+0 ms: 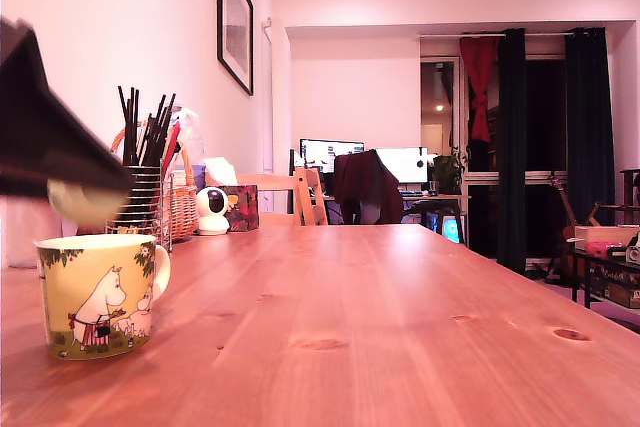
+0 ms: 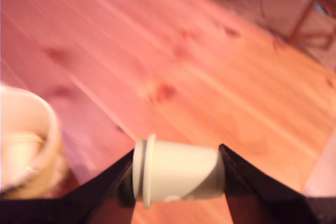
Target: Pick the coffee capsule and then drop it inside the coffee cup in front of you
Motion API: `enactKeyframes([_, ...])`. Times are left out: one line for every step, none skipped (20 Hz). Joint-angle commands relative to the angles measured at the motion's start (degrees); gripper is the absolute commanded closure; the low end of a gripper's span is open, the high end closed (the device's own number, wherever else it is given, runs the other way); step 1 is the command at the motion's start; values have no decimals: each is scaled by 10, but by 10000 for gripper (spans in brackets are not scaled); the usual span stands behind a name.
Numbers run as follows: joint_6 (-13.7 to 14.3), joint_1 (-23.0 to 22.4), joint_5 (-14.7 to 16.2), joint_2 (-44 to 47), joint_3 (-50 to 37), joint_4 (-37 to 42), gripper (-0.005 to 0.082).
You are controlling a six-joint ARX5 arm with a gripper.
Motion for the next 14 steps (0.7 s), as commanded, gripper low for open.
enactKeyframes([-4, 0, -40, -12, -12, 5, 589])
enactKeyframes([-7, 0, -66, -17, -10, 5, 589])
enactKeyframes([-9, 2, -86, -20, -6, 3, 589])
enactKeyframes([-10, 5, -96, -20, -1, 2, 589])
enactKeyframes([-16, 9, -113, -19, 5, -2, 589])
enactKeyframes([-20, 14, -122, -19, 13, -17, 589])
enactKeyframes([-20, 19, -127, -18, 23, -34, 589])
enactKeyframes([-33, 26, -135, -16, 33, -54, 589])
enactKeyframes([-36, 32, -138, -14, 40, -69, 589])
enactKeyframes([-37, 40, -138, -9, 48, -78, 589])
enactKeyframes([-39, 46, -138, -3, 57, -89, 589])
enactKeyframes([-44, 51, -138, 7, 67, -102, 589])
enactKeyframes([-48, 56, -134, 18, 79, -117, 589])
enactKeyframes([-48, 59, -133, 31, 90, -134, 589])
